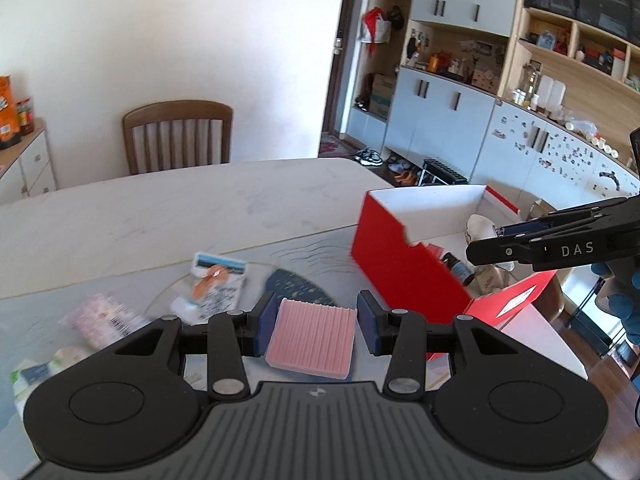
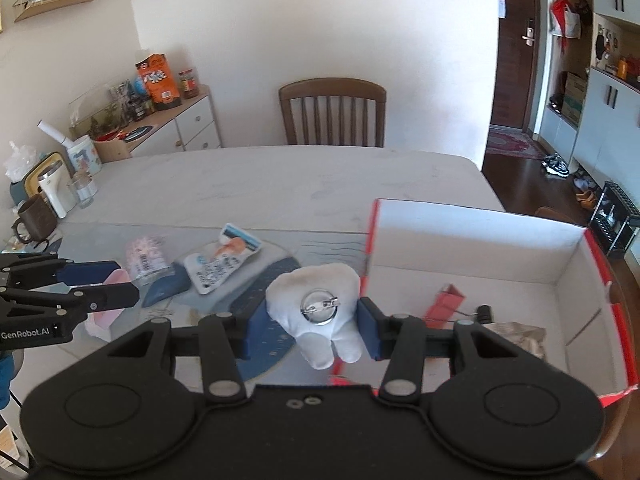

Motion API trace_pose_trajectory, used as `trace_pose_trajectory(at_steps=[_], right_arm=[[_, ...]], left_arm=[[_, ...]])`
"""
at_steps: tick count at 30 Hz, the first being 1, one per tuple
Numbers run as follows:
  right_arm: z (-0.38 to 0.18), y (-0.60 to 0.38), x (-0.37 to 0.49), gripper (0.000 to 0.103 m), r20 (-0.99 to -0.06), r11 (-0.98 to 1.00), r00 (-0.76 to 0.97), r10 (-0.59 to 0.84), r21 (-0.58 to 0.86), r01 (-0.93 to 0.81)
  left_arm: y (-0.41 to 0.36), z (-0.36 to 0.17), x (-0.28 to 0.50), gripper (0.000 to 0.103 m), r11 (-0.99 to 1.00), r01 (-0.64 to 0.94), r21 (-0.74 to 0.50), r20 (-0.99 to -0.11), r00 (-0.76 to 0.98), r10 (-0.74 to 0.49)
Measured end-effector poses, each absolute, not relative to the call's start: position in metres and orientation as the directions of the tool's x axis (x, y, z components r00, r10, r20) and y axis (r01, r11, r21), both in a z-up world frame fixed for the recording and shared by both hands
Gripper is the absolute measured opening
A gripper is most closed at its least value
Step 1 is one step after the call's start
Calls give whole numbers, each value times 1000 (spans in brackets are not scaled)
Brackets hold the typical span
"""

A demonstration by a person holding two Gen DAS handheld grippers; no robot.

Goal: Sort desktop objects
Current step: 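Carry the pink pad and the tooth plush with both grippers into the red box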

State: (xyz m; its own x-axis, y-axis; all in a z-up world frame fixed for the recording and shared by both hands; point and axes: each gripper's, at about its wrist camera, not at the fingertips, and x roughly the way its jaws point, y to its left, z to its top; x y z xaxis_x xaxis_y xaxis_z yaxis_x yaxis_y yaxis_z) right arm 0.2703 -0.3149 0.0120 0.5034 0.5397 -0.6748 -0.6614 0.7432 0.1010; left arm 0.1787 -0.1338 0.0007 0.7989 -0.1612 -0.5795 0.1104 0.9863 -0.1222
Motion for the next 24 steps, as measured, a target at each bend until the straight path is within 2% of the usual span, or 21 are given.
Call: trace_pose_trajectory(at_steps=[24], right_arm=[[1, -412, 347, 48, -686, 841, 593, 422, 52, -539]], left_arm=[[-275, 1, 274, 42, 913, 404, -54, -600, 718, -353]])
